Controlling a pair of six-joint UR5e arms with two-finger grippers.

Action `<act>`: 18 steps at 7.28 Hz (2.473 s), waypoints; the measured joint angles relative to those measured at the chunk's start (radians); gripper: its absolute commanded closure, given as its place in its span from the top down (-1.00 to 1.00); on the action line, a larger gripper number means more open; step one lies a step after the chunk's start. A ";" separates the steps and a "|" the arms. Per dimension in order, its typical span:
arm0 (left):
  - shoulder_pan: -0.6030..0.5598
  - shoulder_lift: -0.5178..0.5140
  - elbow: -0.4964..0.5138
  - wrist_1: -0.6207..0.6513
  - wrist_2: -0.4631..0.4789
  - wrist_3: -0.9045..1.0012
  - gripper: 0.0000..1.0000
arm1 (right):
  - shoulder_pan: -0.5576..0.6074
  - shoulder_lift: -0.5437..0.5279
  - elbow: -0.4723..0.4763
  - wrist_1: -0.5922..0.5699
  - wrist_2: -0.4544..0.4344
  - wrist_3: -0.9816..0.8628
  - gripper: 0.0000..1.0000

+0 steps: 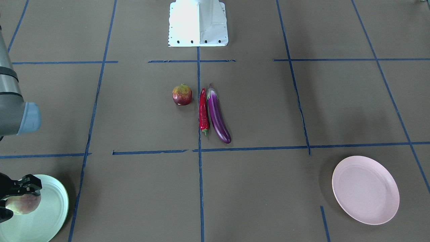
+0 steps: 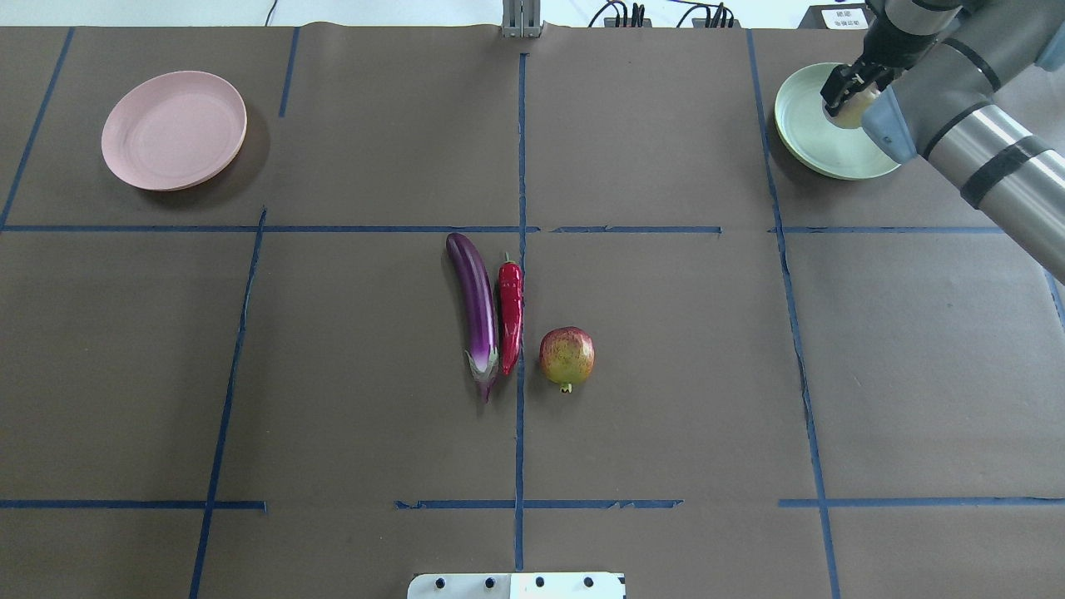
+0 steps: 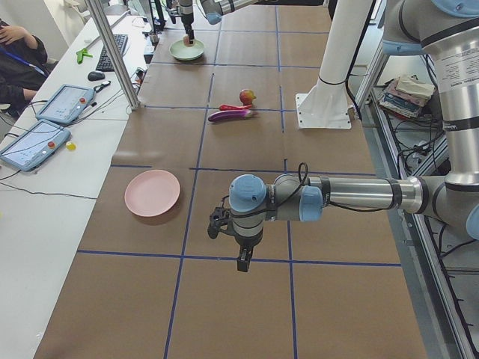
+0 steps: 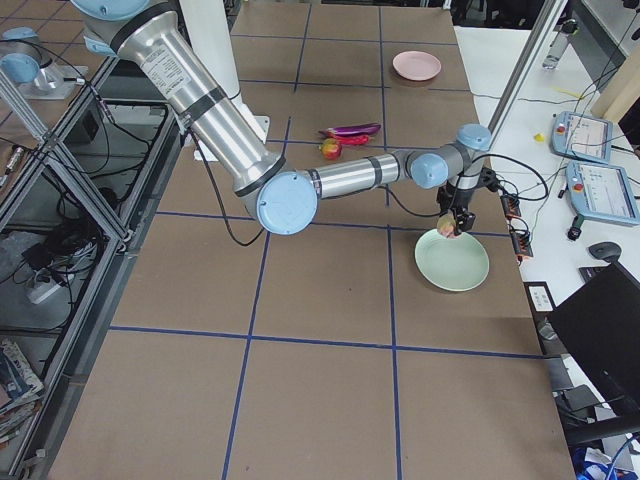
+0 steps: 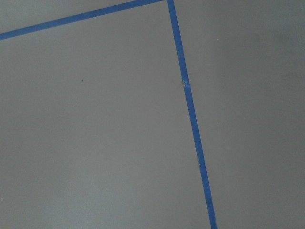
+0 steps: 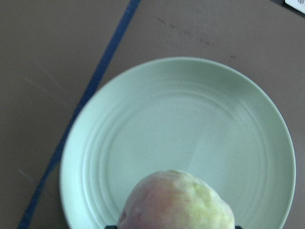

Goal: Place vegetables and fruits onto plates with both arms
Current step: 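Carry the pear with the right gripper onto the green plate and release, then withdraw the right gripper from the green plate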

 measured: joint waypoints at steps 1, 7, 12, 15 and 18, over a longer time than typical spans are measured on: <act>0.000 0.000 0.000 -0.001 0.000 0.000 1.00 | 0.002 -0.031 -0.013 0.027 0.006 -0.004 0.06; 0.001 -0.001 -0.001 -0.002 0.001 0.000 1.00 | -0.005 0.003 0.016 0.030 0.024 0.145 0.99; 0.004 -0.084 -0.013 -0.056 0.002 -0.005 1.00 | 0.093 -0.083 0.184 -0.026 0.140 0.178 1.00; 0.040 -0.193 -0.009 -0.114 -0.043 -0.119 1.00 | 0.203 -0.257 0.273 -0.034 0.171 0.039 1.00; 0.233 -0.320 -0.037 -0.117 -0.075 -0.481 1.00 | 0.280 -0.545 0.481 -0.065 0.172 0.017 1.00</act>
